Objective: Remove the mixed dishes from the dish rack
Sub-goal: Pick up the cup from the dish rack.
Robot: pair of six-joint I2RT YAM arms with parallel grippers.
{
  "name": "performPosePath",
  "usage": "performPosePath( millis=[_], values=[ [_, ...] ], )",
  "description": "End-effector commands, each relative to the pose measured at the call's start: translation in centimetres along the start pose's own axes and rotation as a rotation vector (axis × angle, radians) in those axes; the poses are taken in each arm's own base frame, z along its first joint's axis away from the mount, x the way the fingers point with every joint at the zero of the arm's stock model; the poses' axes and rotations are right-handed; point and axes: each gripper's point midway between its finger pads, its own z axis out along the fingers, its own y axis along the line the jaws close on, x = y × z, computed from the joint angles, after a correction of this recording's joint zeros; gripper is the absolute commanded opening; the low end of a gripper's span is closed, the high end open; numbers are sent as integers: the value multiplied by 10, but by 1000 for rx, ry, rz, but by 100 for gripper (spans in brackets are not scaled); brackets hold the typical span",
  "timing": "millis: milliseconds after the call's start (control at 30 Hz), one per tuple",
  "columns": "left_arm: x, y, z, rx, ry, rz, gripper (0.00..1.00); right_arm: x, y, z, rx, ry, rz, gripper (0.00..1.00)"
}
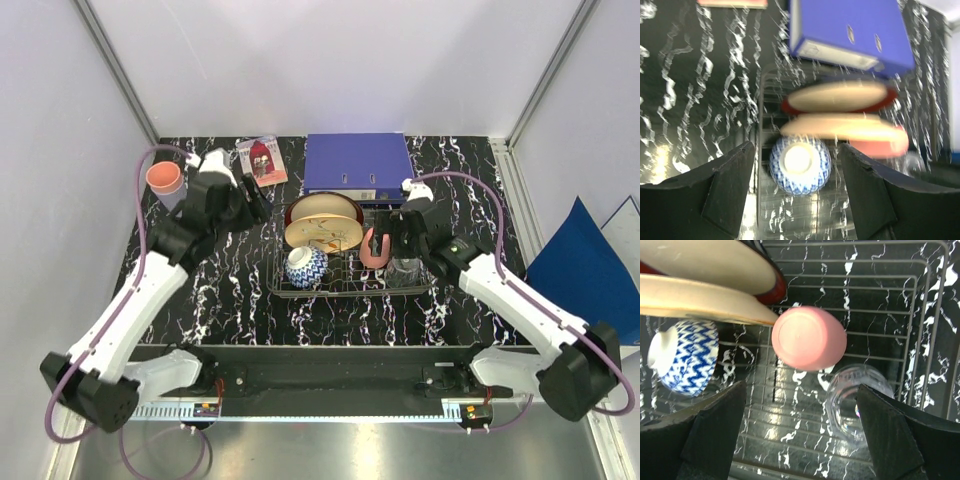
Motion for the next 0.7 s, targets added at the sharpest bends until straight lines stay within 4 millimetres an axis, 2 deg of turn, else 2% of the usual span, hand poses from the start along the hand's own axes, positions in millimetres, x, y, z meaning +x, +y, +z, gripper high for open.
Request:
performPosePath(
  millis=[0,67,100,300,567,667],
  values=[
    [-17,-30,-45,240,-181,-7,72,-25,5,12,44,-51,-53,97],
    [-4,-25,-47,266,-176,-1,72,-33,6,18,63,-65,-61,97],
    [-5,-24,-58,288,-202,3,72,-36,7,24,72,-61,-77,97],
    [12,-10,-71,308,-224,24,72,-36,7,50,115,-22,-117,98],
    [26,-2,-63,283,-183,32,72,-16,-2,64,153,32,-121,94],
    [29,-2,-58,277,-165,32,72,-12,-5,66,162,41,-124,84]
  ],
)
